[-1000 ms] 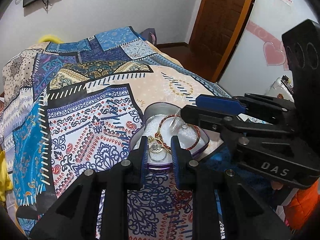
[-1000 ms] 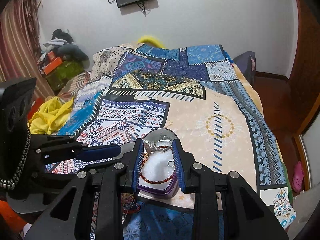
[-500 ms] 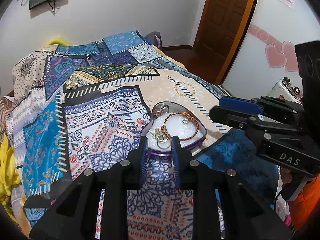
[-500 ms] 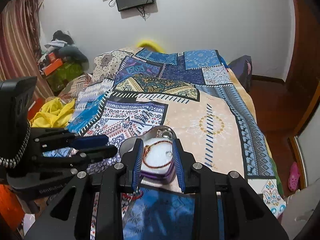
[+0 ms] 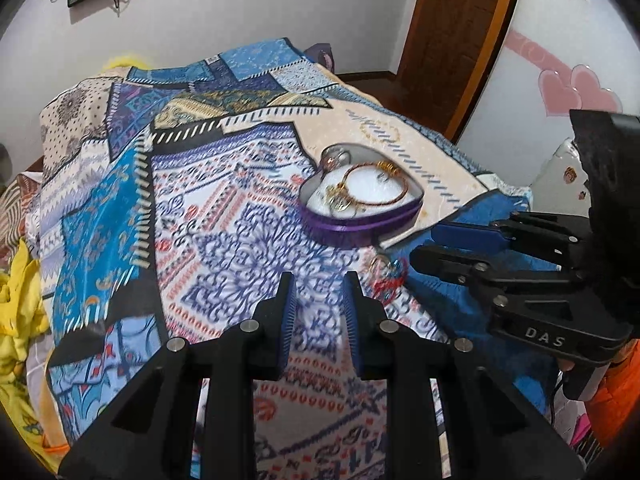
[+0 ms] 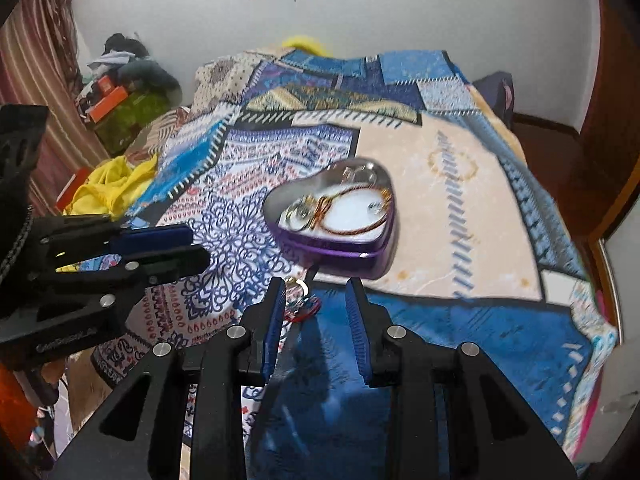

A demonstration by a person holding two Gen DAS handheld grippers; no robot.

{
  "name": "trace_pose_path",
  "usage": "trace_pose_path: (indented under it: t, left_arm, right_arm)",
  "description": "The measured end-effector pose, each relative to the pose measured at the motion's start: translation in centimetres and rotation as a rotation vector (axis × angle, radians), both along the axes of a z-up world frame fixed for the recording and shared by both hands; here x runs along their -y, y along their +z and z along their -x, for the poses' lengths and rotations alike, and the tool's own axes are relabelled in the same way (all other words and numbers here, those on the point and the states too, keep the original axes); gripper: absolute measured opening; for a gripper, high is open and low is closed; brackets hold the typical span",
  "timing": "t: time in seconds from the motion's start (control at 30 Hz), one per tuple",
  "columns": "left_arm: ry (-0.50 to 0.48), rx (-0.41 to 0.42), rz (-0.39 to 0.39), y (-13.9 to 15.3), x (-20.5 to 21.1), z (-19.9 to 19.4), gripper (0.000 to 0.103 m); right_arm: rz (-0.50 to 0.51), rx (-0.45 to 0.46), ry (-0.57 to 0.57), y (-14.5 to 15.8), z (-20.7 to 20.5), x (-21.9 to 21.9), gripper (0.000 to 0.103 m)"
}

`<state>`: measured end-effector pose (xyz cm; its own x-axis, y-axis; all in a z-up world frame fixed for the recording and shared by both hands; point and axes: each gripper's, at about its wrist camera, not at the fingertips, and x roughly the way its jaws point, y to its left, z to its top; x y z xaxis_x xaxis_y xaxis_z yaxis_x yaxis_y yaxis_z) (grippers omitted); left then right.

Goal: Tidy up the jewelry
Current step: 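Grasp the red string bracelet beside the tin with the right tool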

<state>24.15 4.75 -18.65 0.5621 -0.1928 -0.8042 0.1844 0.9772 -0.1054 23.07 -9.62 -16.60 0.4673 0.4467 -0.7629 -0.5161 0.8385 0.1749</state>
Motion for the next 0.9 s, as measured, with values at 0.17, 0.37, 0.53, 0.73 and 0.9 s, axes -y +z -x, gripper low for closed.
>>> trace_pose_path:
  t: [0.17,0.37,0.53,0.73,0.9]
  left_arm:
    - [0.023,0.0,-0.002,-0.2,-1.2,1.1,0.023]
    - [0.038,-0.013,0.009,-0.8,-2.2,1.2,0.023]
    - [0.033,-0.027,0.03,-1.4,-1.9,1.0,0.023]
    - [0.017,-0.024,0.03,-1.5,-1.1,0.9,0.023]
    - [0.012,-0.027,0.034,-1.4,-0.8,0.7,0.023]
  right_arm:
    - [-0.014,-0.025,0.005,-0.7,-0.1,-1.5,0.031]
    - [0.078,-0.023,0.011,-2.3,0.7,-2.5,0.035]
    - [0.114,0.013,0.047,-2.6,1.6,-2.2,0.035]
    - [0.11,0.02,0.069,-2.8,1.5,-2.0,0.035]
    - [0.102,0.028,0.089,-2.9,1.4,-2.1,0.009]
